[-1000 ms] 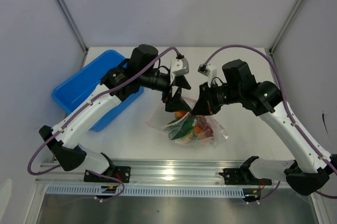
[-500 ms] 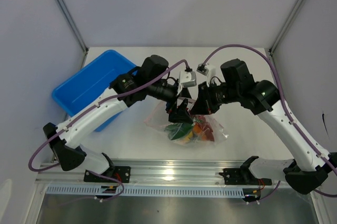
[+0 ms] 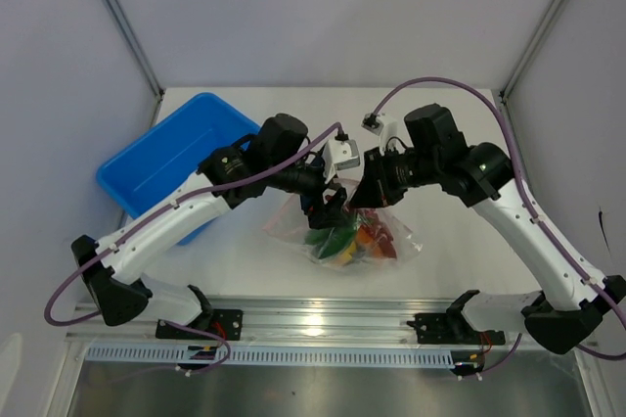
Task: Place the food in the zip-top bag and seal the zipper
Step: Zip the zipper food storage bag at the center of the board.
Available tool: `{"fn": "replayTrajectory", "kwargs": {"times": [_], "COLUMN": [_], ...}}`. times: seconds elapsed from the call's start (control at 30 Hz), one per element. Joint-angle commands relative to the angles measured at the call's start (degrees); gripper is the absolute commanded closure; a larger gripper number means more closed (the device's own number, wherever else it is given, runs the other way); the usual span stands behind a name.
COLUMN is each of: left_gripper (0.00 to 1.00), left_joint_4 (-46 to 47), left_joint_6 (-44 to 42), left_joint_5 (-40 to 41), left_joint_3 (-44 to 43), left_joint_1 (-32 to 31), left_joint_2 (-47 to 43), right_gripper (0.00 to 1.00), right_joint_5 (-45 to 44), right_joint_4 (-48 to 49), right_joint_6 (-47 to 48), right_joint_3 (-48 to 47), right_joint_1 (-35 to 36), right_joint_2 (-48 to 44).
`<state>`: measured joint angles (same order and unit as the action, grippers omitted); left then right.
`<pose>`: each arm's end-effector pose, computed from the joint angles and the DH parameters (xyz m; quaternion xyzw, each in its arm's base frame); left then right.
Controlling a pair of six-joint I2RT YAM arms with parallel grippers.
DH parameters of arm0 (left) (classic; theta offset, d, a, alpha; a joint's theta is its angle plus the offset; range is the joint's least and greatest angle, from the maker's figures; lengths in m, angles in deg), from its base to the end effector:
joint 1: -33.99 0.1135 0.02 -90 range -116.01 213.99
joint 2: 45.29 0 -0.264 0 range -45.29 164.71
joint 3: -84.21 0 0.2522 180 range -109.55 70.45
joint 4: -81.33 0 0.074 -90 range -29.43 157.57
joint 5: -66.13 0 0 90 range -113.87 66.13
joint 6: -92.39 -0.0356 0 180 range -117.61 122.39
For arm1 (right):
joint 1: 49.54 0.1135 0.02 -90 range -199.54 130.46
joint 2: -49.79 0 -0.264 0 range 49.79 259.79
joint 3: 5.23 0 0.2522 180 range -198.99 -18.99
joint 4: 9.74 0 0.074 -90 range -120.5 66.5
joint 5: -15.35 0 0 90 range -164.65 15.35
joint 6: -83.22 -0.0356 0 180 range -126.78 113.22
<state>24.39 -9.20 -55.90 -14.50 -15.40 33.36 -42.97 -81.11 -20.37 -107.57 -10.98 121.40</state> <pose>0.1733 -0.2311 0.3963 0.5425 0.6783 -0.3727 0.3267 0.1703 0.1596 0.4250 -0.3003 0.8288 0.3993 0.2518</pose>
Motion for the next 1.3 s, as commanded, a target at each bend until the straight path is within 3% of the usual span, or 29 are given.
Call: {"fn": "replayTrajectory", "kwargs": {"times": [0.0,0.03,0.23,0.53,0.57,0.6,0.7,0.73,0.83,1.27], "left_gripper": [0.15,0.25,0.6,0.8,0.8,0.69,0.52,0.38,0.24,0.21], "left_joint_4": [-0.6,-0.9,-1.6,-2.6,-3.0,-3.7,-4.3,-3.8,-2.9,-4.0], "left_joint_6": [-1.2,-1.5,-1.0,-1.5,-1.7,-1.7,-1.8,-1.6,-0.6,2.4], "left_joint_5": [1.8,1.5,-1.4,-5.0,-5.1,-4.9,-4.9,-4.8,-4.5,-0.2], "left_joint_3": [0.3,0.1,0.0,0.4,0.0,-0.2,-0.6,-0.3,0.0,1.4], "left_joint_1": [-0.6,-0.6,-0.6,-0.6,-0.6,-0.6,-0.6,-0.6,-0.6,-0.6], "left_joint_2": [-2.3,-2.2,-1.7,-0.5,-0.3,-0.2,-0.2,-0.5,-1.5,-2.7], "right_gripper": [1.0,1.0,1.0,1.0,1.0,1.0,1.0,1.0,1.0,1.0], "right_joint_5": [0.5,0.7,0.8,0.6,0.4,0.4,0.0,0.0,-1.1,-9.6], "right_joint_4": [2.2,2.2,3.6,4.6,4.7,4.9,5.1,5.0,4.8,7.0], "right_joint_6": [-2.8,-3.1,-4.4,-4.3,-4.3,-4.3,-4.6,-4.8,-5.2,-17.0], "right_joint_3": [-4.8,-5.1,-5.4,-4.3,-4.3,-4.3,-4.4,-4.4,-4.6,-5.4], "right_joint_1": [0.3,0.3,0.3,0.3,0.3,0.3,0.3,0.3,0.3,0.6], "right_joint_2": [1.2,1.3,2.1,3.1,3.1,3.3,3.3,3.3,3.0,2.1]}}
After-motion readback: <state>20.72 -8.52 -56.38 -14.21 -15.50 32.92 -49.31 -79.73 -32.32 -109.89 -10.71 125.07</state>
